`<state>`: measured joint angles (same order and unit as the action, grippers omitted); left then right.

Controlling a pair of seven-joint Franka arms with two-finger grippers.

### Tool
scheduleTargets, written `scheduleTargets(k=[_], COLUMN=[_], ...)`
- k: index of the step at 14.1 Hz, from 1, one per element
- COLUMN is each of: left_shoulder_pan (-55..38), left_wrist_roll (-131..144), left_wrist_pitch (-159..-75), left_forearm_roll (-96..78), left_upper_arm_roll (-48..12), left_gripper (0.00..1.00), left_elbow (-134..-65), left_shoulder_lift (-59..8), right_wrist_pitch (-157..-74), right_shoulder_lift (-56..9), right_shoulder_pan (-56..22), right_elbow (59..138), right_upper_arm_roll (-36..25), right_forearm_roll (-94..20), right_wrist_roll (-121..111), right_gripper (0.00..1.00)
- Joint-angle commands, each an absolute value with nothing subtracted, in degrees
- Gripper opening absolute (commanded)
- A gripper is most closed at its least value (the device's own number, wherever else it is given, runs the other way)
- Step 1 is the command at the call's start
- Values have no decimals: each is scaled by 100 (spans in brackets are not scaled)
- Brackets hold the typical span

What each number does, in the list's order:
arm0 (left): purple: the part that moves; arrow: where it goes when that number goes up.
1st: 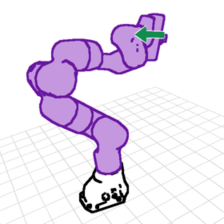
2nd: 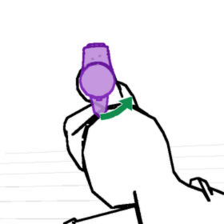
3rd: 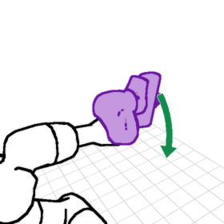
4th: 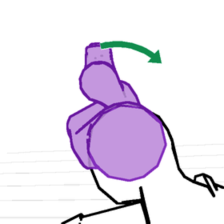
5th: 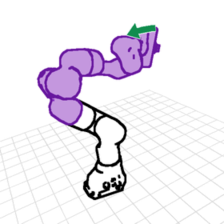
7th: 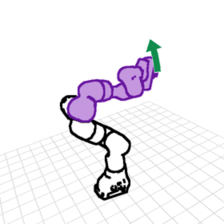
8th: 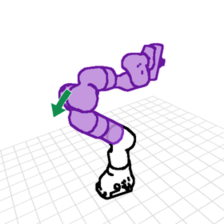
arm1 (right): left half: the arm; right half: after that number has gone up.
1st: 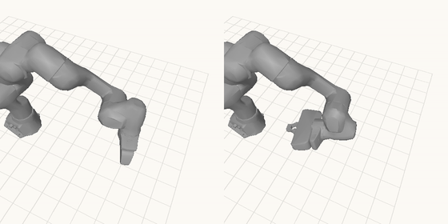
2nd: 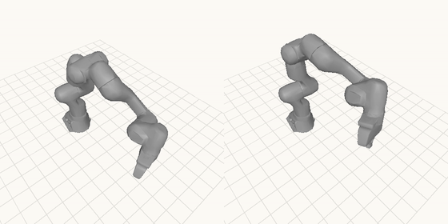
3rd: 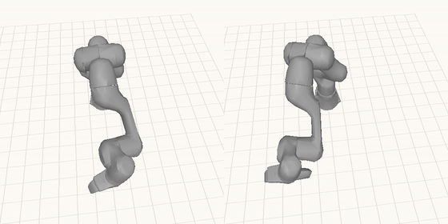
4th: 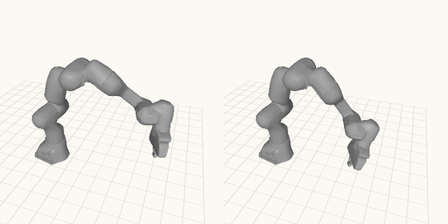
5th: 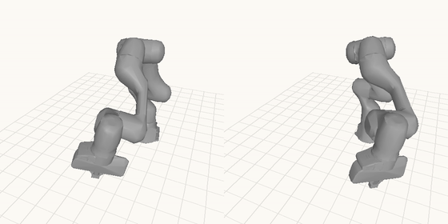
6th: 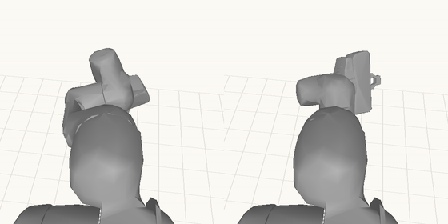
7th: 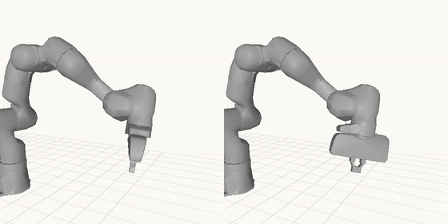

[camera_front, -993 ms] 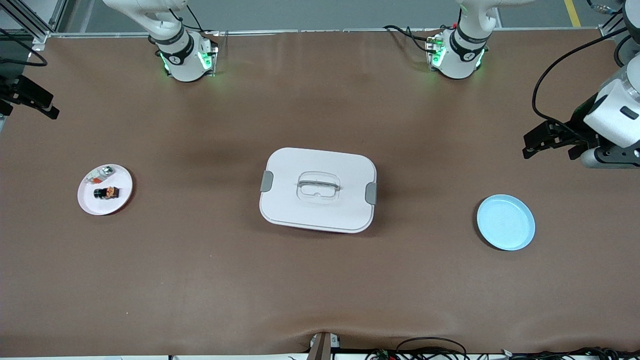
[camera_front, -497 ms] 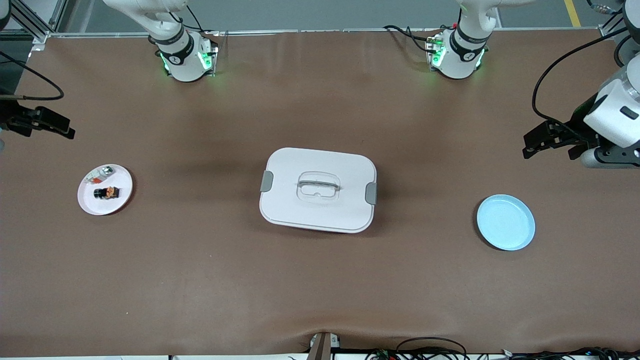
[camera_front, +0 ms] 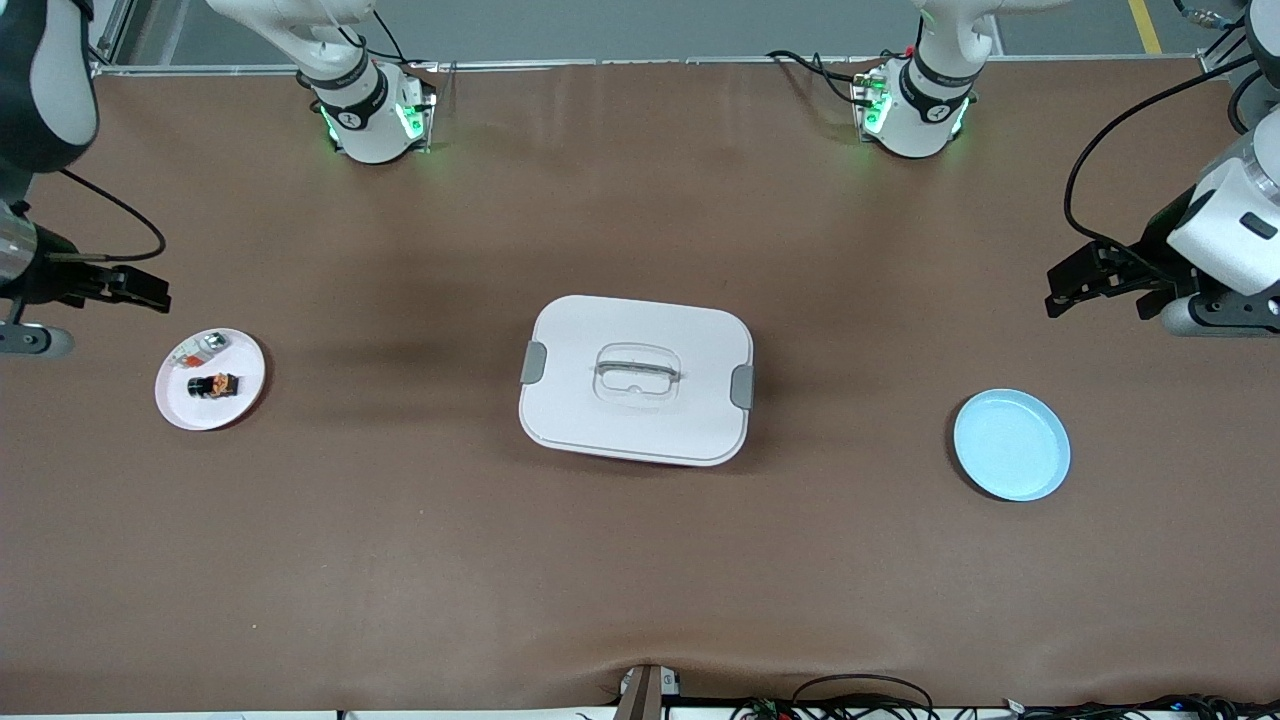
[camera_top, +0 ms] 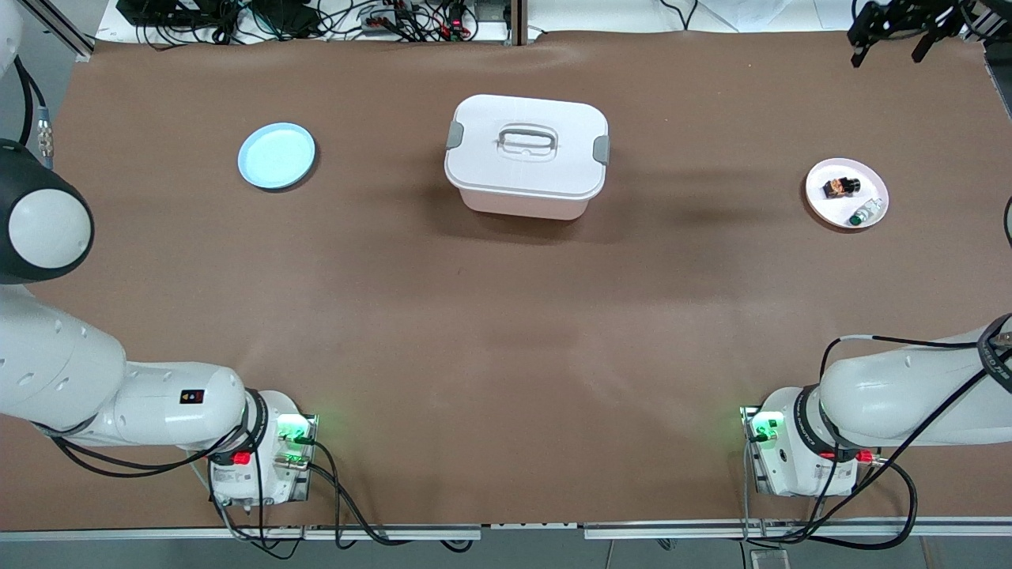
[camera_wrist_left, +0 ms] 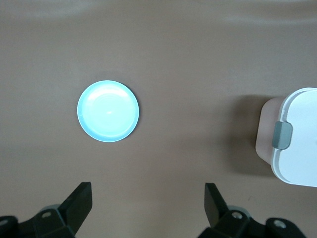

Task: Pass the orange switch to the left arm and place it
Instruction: 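Move the right gripper down over the orange switch on the white plate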

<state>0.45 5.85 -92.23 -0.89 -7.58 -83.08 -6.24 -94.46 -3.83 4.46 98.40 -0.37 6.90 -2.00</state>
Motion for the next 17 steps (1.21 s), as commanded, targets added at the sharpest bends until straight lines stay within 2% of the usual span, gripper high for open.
scheduleTargets(k=[1,6,12,17], left_shoulder_pan=[62,53,62,140], left_wrist_roll=[527,492,352,352], left_wrist_pitch=[-9141,-8896,-8842,-8850], left_forearm_roll=[-123,-79,-26,44], left_upper_arm_roll=[-747,-756,-765,-756], left_gripper=[100,100,100,100], left_elbow=[-8297,-8332,-8446,-8552], left_shoulder_lift=[-563,-554,-545,-510], right_wrist_pitch=[-10079,-11107,-12347,-12831], right_shoulder_lift=[-281,-544,-1607,-2144], right_shoulder_pan=[817,1037,1511,1687], right_elbow=[10518,11267,11259,11276], right_upper_arm_roll=[18,18,18,18], right_forearm_roll=[773,1037,1046,1072], right_wrist_roll=[-614,-914,-1521,-1582], right_gripper=[100,100,100,100])
